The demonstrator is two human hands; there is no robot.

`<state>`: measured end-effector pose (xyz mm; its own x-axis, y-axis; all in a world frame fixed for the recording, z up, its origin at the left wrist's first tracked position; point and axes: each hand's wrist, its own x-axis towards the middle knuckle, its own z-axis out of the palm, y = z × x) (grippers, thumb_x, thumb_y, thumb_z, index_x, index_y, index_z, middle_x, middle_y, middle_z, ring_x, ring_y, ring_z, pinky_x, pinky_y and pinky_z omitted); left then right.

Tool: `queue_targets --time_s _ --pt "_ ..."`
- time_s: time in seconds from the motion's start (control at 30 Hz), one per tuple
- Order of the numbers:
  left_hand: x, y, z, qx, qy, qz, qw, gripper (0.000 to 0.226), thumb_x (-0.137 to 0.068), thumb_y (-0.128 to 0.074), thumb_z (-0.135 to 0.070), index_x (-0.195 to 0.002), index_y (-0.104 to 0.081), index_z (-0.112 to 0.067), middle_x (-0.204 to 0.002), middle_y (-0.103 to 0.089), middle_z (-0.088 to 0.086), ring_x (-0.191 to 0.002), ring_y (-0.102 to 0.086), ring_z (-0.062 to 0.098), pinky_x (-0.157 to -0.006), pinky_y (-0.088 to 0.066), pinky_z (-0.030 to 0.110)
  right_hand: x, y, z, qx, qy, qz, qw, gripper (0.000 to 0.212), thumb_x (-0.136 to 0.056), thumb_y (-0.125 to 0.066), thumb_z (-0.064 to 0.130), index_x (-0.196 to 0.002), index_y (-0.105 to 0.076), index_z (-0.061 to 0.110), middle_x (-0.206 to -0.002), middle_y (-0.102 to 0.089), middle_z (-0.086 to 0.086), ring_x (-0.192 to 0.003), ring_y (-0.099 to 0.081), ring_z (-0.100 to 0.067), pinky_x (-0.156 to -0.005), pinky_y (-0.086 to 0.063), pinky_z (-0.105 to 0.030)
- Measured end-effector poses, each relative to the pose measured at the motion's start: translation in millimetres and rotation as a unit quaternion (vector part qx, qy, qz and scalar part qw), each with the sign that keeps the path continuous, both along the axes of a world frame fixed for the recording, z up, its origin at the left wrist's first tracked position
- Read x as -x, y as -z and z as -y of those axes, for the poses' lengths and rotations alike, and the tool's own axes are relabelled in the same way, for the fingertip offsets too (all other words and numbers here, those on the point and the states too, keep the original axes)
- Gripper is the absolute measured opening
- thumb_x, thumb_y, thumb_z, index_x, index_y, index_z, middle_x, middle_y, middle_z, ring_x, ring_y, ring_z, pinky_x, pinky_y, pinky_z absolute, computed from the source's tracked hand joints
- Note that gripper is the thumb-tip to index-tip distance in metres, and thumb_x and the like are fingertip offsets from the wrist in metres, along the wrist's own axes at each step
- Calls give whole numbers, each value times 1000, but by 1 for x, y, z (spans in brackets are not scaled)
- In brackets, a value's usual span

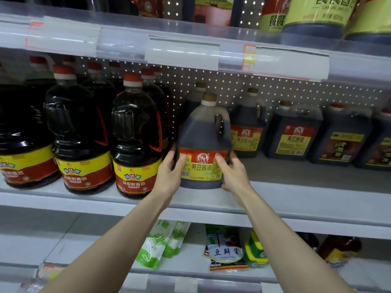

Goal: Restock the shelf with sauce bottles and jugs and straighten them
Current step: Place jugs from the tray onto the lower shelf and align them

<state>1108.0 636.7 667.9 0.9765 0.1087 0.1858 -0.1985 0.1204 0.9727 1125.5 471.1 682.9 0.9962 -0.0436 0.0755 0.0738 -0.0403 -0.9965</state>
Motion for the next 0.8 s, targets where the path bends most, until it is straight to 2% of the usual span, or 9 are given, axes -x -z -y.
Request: queue_targets --time_s 0.13,0.27,0.33,0.43,0.57,0.8 --pt "-17 6 2 -14 -30 12 999 35 -100 -48 -23 -134 -46 -31 -125 -62 -4 -114 -60 11 -98 -50 35 -16 1 -5 -12 13 1 1000 40 -96 -55 36 -135 -44 32 -110 -64 11 -104 -62 -15 -82 -45 -35" --pt "-30 5 8 -41 -58 27 997 43 -101 -45 -20 -143 -38 -27 -110 -59 -20 -99 -56 -7 -77 -47 7 -31 2 -7 -28 17 -13 999 55 -95 -55 36 -146 -36 27 -130 -56 4 -116 -55 -20 -90 -43 -37" --pt "-37 5 10 -61 -71 33 995 45 -101 -46 -24 -145 -36 -27 -114 -57 -18 -97 -54 -8 -74 -43 3 -40 3 -8 -32 17 -19 999 56 -96 -55 35 -147 -35 26 -134 -55 0 -119 -55 -22 -97 -46 -40" --pt "-50 7 11 -42 -79 8 996 54 -99 -48 -36 -149 -30 -31 -128 -53 -11 -111 -53 8 -88 -45 19 -54 5 -11 -16 25 -19 999 58 -96 -55 36 -148 -34 24 -140 -52 -3 -125 -52 -26 -105 -42 -50" --pt "-66 13 10 -30 -88 -4 996 60 -93 -49 -49 -148 -28 -39 -146 -45 -4 -131 -46 20 -108 -40 41 -65 4 -14 24 30 -10 999 59 -97 -51 38 -150 -31 24 -144 -47 -3 -129 -48 -27 -107 -40 -49" --pt "-79 14 10 -66 -106 0 992 59 -95 -45 -49 -149 -23 -38 -155 -32 -4 -140 -33 21 -115 -30 43 -76 4 -16 77 38 -8 996 62 -96 -49 43 -151 -27 26 -149 -42 -4 -134 -42 -29 -109 -38 -49"
